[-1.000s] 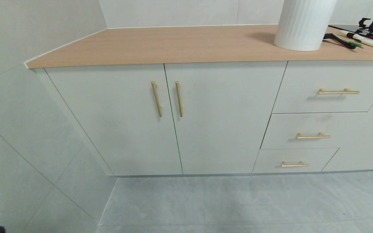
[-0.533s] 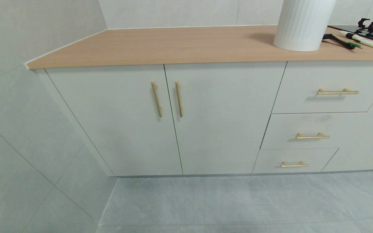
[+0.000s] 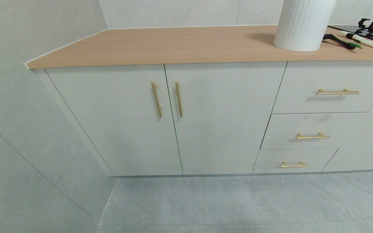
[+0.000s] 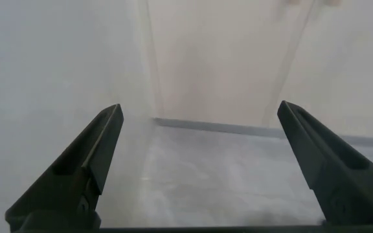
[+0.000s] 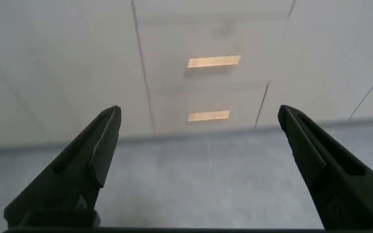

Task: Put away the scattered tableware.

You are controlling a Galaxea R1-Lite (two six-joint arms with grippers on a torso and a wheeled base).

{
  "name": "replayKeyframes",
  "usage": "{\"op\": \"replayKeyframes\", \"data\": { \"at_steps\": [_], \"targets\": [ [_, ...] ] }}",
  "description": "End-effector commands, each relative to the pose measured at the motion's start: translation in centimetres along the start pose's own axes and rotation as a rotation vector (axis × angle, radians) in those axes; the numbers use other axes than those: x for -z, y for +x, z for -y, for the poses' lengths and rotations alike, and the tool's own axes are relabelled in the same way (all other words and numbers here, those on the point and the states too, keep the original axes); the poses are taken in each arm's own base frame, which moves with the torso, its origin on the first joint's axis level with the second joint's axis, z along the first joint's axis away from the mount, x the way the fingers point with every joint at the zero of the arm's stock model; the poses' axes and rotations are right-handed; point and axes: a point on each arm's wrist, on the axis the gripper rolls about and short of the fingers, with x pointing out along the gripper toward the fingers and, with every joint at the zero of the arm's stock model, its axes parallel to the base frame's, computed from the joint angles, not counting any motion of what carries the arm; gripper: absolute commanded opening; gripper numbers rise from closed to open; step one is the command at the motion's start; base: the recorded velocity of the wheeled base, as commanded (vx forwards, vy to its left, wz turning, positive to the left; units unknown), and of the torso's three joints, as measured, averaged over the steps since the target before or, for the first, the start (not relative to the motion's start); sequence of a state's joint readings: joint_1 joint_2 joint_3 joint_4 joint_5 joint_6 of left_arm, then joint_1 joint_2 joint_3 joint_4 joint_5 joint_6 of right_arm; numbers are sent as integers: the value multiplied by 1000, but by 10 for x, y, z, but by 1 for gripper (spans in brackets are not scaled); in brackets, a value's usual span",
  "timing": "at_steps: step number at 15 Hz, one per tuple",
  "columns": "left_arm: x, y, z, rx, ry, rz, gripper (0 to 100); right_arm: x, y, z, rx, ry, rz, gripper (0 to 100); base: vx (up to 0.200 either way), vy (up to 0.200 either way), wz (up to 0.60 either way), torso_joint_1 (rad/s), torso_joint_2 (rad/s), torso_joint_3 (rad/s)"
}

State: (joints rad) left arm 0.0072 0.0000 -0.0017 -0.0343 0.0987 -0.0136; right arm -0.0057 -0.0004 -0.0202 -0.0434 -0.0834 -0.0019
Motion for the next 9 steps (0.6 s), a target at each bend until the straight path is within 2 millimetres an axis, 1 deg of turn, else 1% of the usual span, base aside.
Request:
{"op": "replayKeyframes", "data": {
  "at_steps": [1, 2, 3, 5, 9],
  "targets": [
    [3, 0, 2, 77, 14, -27, 100, 5, 2, -1, -43, -2, -21, 100, 0, 0, 0, 0, 0, 0],
    [4, 0, 2, 95, 31, -36, 100, 10, 1, -2, -70, -18, -68, 100, 0, 0, 0, 0, 0, 0],
    [4, 0, 2, 103, 47, -35, 100, 11, 1, -2, -78, -25, -80, 100, 0, 0, 0, 0, 0, 0],
    [4, 0, 3, 129, 53, -37, 100, 10, 1, -2, -78, -20, -66, 100, 0, 0, 0, 0, 0, 0],
    [4, 0, 3, 127, 26, -36, 100, 10, 1, -2, -78, -19, -65, 100, 0, 0, 0, 0, 0, 0]
  ]
}}
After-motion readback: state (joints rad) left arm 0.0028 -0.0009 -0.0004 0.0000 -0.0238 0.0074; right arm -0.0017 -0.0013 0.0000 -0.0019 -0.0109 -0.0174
